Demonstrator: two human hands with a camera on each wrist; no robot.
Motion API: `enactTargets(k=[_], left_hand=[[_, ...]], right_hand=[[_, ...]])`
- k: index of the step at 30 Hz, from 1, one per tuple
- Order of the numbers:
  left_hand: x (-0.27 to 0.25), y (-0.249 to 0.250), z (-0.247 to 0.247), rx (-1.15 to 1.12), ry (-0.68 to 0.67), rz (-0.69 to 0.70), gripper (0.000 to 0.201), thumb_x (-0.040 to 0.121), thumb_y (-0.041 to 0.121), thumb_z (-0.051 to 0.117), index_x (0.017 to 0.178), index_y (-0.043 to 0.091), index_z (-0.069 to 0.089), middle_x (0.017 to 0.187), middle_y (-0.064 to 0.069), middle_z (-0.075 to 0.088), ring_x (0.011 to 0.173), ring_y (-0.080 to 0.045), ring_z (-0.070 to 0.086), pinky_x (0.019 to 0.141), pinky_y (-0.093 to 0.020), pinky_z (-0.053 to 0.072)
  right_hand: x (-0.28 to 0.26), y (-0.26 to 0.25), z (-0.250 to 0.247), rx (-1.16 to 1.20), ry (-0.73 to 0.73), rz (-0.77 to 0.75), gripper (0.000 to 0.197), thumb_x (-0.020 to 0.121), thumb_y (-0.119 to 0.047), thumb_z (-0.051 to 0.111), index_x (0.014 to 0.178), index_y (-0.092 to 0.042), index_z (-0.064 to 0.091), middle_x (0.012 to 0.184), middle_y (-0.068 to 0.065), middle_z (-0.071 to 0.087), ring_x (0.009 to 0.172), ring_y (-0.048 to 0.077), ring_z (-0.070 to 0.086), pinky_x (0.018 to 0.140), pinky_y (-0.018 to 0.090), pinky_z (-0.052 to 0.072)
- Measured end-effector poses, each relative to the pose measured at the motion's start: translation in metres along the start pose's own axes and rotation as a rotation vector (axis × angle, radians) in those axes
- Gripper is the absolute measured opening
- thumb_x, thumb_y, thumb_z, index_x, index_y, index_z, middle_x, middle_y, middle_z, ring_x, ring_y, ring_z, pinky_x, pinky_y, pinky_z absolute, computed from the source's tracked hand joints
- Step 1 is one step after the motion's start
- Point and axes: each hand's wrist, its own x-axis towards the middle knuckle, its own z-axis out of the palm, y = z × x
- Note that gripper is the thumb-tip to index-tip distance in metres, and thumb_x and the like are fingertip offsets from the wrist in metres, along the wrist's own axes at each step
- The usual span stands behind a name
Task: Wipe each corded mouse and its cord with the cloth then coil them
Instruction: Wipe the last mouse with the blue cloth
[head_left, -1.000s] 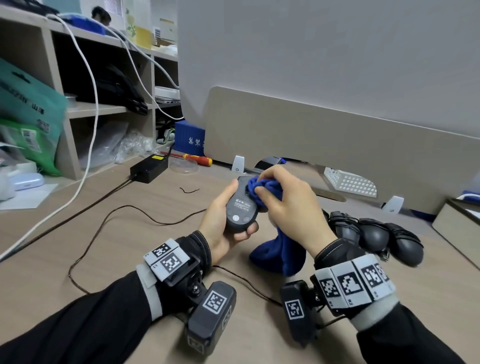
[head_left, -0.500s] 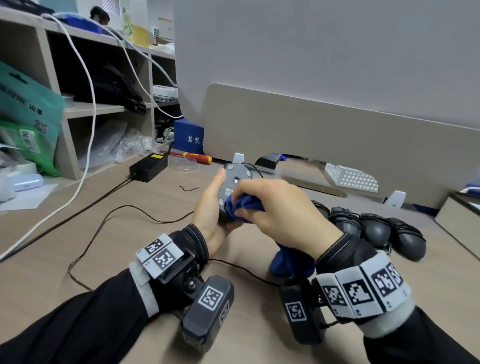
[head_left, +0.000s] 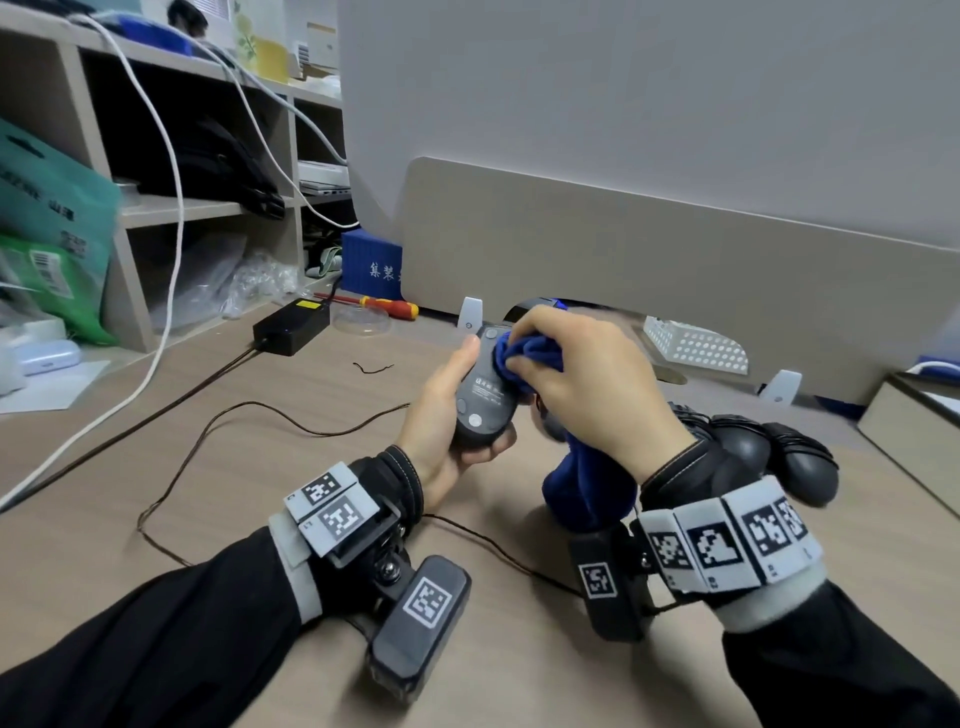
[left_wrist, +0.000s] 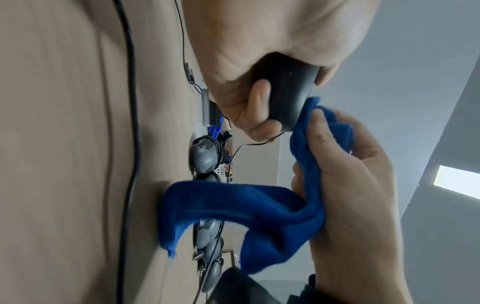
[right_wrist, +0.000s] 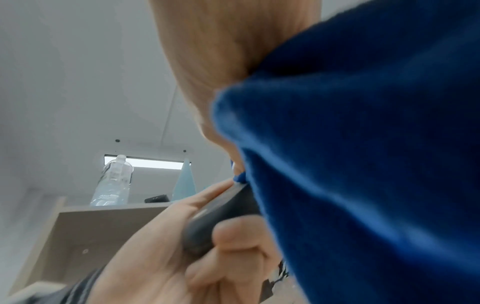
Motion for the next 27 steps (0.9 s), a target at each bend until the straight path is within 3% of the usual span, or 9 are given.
enactTargets(k=[4,8,12,14,17,20,22,24,27], left_hand=[[0.003,0.002,-0.006,-0.024,0.018,-0.035,0.042,0.095,0.056,0.049,0.098,0.020,0.070,0.082,-0.001,0.072,0.064,-0.010,0.066,0.053,-0.023,0.054],[0.002,0.001,-0.003,0.033,-0.082,0.026,0.047,0.097,0.056,0.044,0.108,0.015,0.066,0.084,-0.012,0.065,0.052,-0.018,0.052,0.045,-0.020,0.040],[0.004,-0.005,-0.005,0.162,-0.147,0.132,0.047,0.087,0.048,0.059,0.126,0.022,0.057,0.095,-0.010,0.064,0.066,-0.024,0.059,0.050,-0.027,0.040],[0.008,-0.005,-0.008,0.196,-0.154,0.165,0.052,0.075,0.036,0.071,0.124,0.023,0.058,0.098,-0.002,0.067,0.082,-0.016,0.065,0.062,-0.029,0.052],[0.012,-0.008,-0.013,0.380,-0.183,0.240,0.060,0.060,0.036,0.080,0.114,0.022,0.059,0.095,0.007,0.067,0.089,-0.004,0.064,0.079,-0.022,0.053],[0.010,-0.008,-0.012,0.505,-0.264,0.312,0.051,0.072,0.028,0.075,0.117,0.016,0.055,0.097,0.003,0.062,0.087,0.001,0.060,0.080,-0.019,0.050],[0.009,-0.009,-0.011,0.524,-0.298,0.359,0.058,0.074,0.033,0.075,0.123,0.012,0.052,0.100,0.005,0.062,0.091,0.000,0.060,0.081,-0.019,0.048],[0.010,-0.011,-0.011,0.536,-0.288,0.377,0.062,0.073,0.037,0.074,0.126,0.015,0.051,0.105,0.008,0.064,0.097,-0.001,0.061,0.084,-0.019,0.047],[0.012,-0.013,-0.013,0.516,-0.283,0.379,0.044,0.079,0.021,0.072,0.119,0.022,0.053,0.102,0.017,0.068,0.098,0.003,0.062,0.084,-0.016,0.047]], right_hand=[[-0.003,-0.013,0.003,0.134,-0.197,-0.107,0.010,0.085,-0.027,0.070,0.094,-0.031,0.066,0.092,-0.010,0.068,0.093,0.016,0.061,0.080,0.041,0.052],[0.004,0.001,-0.008,0.040,0.062,-0.008,0.011,0.086,-0.031,0.069,0.096,-0.029,0.065,0.091,-0.009,0.069,0.093,0.022,0.062,0.078,0.041,0.053],[0.010,0.022,-0.025,0.207,0.081,0.072,0.003,0.086,-0.023,0.070,0.089,-0.024,0.070,0.087,-0.009,0.071,0.089,0.014,0.066,0.082,0.039,0.054],[0.012,0.025,-0.033,0.307,0.141,0.087,0.005,0.087,-0.019,0.069,0.089,-0.023,0.072,0.087,-0.010,0.072,0.089,0.009,0.067,0.085,0.036,0.055],[0.012,0.022,-0.038,0.378,0.200,0.051,0.009,0.089,-0.016,0.066,0.090,-0.023,0.072,0.088,-0.011,0.072,0.089,0.005,0.067,0.084,0.032,0.056],[0.009,0.015,-0.035,0.387,0.128,-0.018,0.010,0.091,-0.015,0.065,0.093,-0.022,0.072,0.089,-0.011,0.072,0.090,0.007,0.067,0.085,0.034,0.055],[0.008,0.011,-0.029,0.344,0.045,-0.056,0.010,0.091,-0.016,0.065,0.094,-0.022,0.072,0.089,-0.010,0.072,0.091,0.008,0.067,0.085,0.035,0.055],[0.006,0.006,-0.026,0.311,-0.018,-0.084,0.009,0.091,-0.017,0.065,0.095,-0.022,0.073,0.089,-0.009,0.072,0.090,0.010,0.066,0.085,0.038,0.054],[0.004,0.003,-0.024,0.356,-0.109,-0.117,0.009,0.090,-0.014,0.067,0.094,-0.020,0.074,0.085,-0.007,0.072,0.087,0.011,0.067,0.082,0.037,0.054]])
